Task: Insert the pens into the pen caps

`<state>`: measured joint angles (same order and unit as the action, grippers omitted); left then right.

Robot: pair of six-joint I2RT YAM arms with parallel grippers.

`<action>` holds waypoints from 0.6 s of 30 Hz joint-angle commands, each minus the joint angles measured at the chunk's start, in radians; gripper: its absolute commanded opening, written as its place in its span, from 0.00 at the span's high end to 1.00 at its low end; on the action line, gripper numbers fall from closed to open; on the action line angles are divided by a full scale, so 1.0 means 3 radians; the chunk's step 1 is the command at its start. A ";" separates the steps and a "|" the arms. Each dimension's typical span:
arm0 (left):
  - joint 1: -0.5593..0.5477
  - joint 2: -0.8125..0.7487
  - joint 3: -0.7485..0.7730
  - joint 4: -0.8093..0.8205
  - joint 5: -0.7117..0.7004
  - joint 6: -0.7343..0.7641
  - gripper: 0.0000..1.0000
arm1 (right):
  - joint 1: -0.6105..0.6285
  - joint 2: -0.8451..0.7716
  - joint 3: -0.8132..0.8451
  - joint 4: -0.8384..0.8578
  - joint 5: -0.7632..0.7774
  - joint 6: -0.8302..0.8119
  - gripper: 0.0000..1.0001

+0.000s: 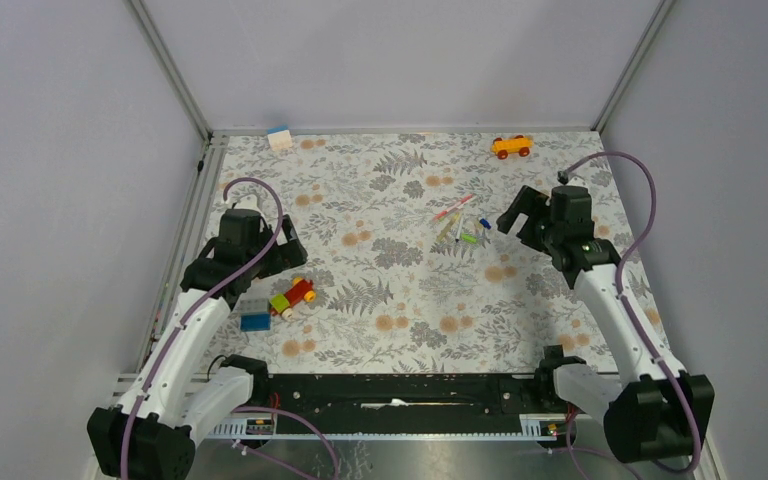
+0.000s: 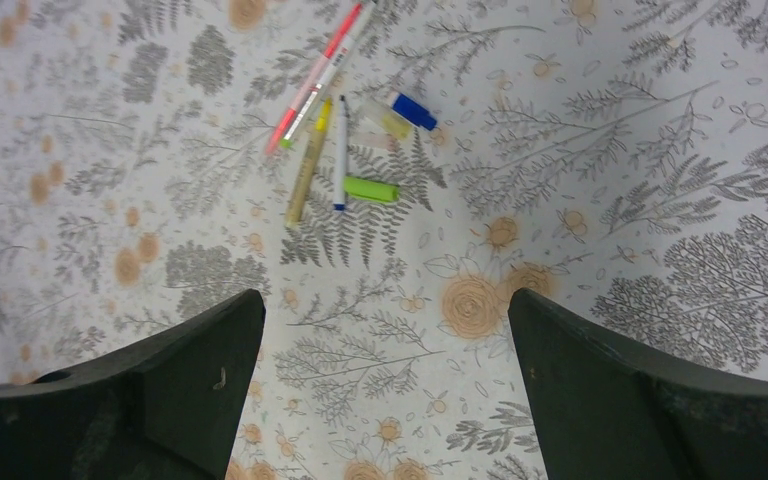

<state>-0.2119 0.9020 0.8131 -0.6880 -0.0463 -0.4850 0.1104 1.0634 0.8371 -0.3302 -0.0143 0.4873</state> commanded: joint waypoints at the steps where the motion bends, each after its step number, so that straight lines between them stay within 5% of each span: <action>1: -0.0015 -0.0060 0.0046 0.0103 -0.0115 -0.0040 0.01 | 0.0020 -0.0046 0.0071 0.0244 -0.0189 0.0042 0.02; 15: -0.0012 -0.0074 0.0030 0.0115 -0.0124 -0.0044 0.01 | 0.0225 0.1317 0.1018 -0.0185 -0.0561 -0.0772 0.01; 18: -0.0015 -0.0062 0.0030 0.0115 -0.0111 -0.0044 0.01 | 0.0229 0.1577 0.1187 -0.0244 -0.0632 -0.0798 0.07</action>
<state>-0.2123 0.8974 0.8127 -0.6865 -0.0628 -0.4911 0.1749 1.4658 1.1011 -0.3714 -0.1474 0.3134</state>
